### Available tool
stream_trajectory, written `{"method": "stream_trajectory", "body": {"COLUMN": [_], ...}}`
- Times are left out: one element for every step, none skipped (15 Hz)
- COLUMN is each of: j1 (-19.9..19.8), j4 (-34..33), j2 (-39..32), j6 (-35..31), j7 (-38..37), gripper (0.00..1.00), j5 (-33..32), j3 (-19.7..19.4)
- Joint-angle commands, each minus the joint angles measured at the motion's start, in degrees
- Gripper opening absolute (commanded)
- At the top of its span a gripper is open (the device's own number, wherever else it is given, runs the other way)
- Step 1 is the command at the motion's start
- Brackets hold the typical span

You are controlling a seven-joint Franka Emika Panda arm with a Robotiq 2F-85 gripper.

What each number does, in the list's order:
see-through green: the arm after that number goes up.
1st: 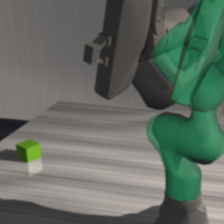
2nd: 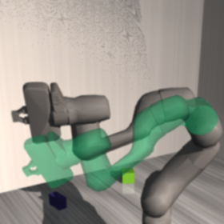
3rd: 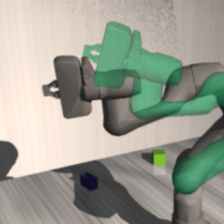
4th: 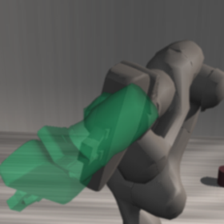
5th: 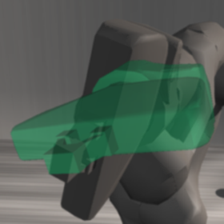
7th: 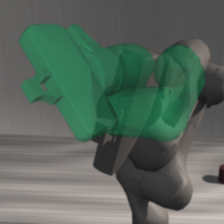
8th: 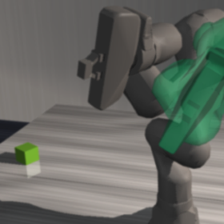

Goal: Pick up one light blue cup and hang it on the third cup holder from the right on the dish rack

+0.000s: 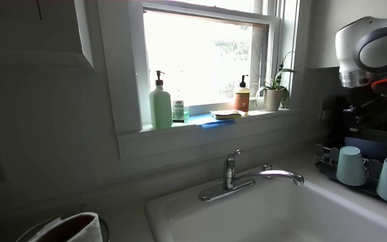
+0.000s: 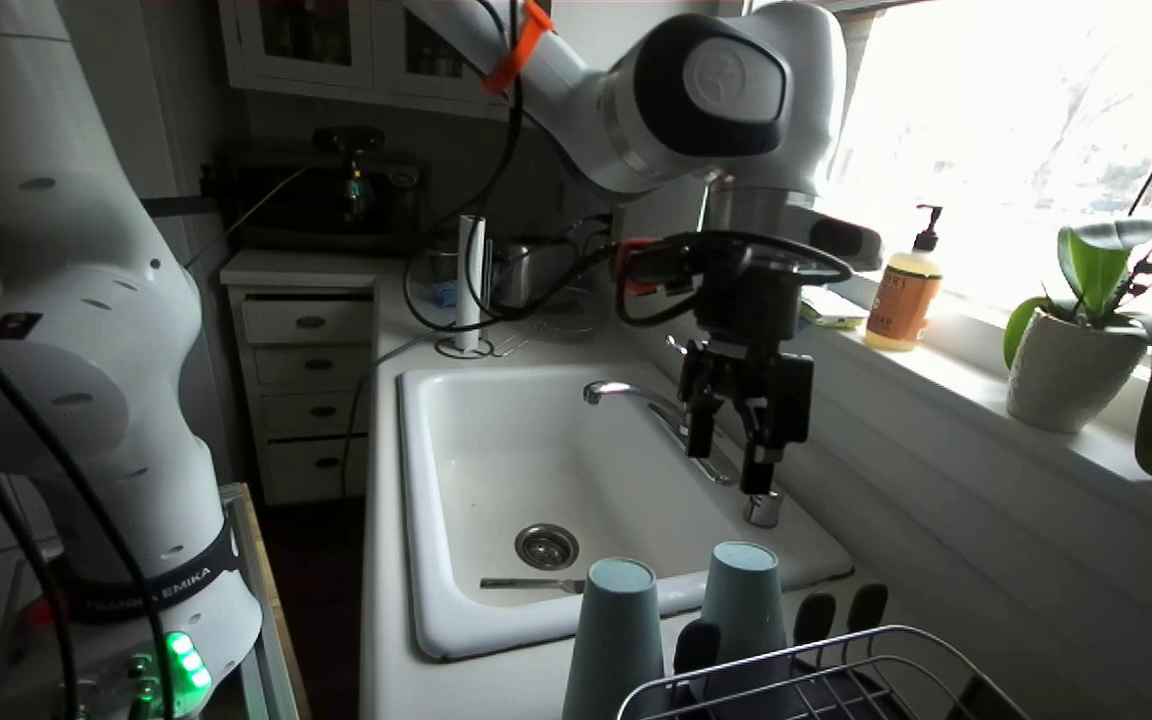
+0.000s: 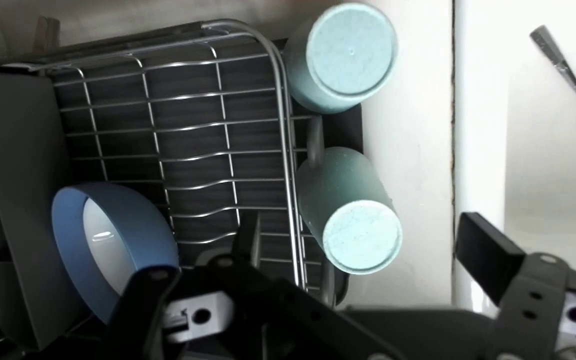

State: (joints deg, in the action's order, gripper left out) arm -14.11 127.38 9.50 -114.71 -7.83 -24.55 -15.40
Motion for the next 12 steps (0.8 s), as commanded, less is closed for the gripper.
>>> {"method": "stream_trajectory", "body": {"j1": [-1.8, -2.3, -2.8, -3.3, -3.8, -4.3, -4.7, -5.0, -5.4, -5.5, -5.5, -5.4], "j4": [11.2, 13.0, 14.3, 15.3, 15.8, 16.2, 16.3, 13.6, 13.8, 13.9, 13.9, 13.9], "j2": [12.3, 14.8, 16.9, 19.0, 20.6, 21.6, 22.9, 18.4, 19.4, 19.6, 19.4, 19.1], "j6": [-6.2, -7.5, -8.1, -8.5, -8.5, -8.9, -8.6, -7.2, -7.1, -7.1, -7.1, -7.1], "j7": [2.6, 3.6, 4.3, 4.7, 5.2, 5.6, 5.6, 4.3, 4.6, 4.6, 4.6, 4.5], "gripper": [1.0, 1.0, 1.0, 1.0, 1.0, 1.0, 1.0, 1.0, 1.0, 1.0, 1.0, 1.0], "j5": [-1.4, -0.5, 0.4, 1.3, 3.0, 4.4, 5.9, 3.8, 4.0, 4.0, 4.0, 3.9], "j3": [-0.2, -0.6, -1.0, -1.2, -1.8, -2.5, -2.8, -0.8, -0.9, -0.9, -0.7, -0.5]}}
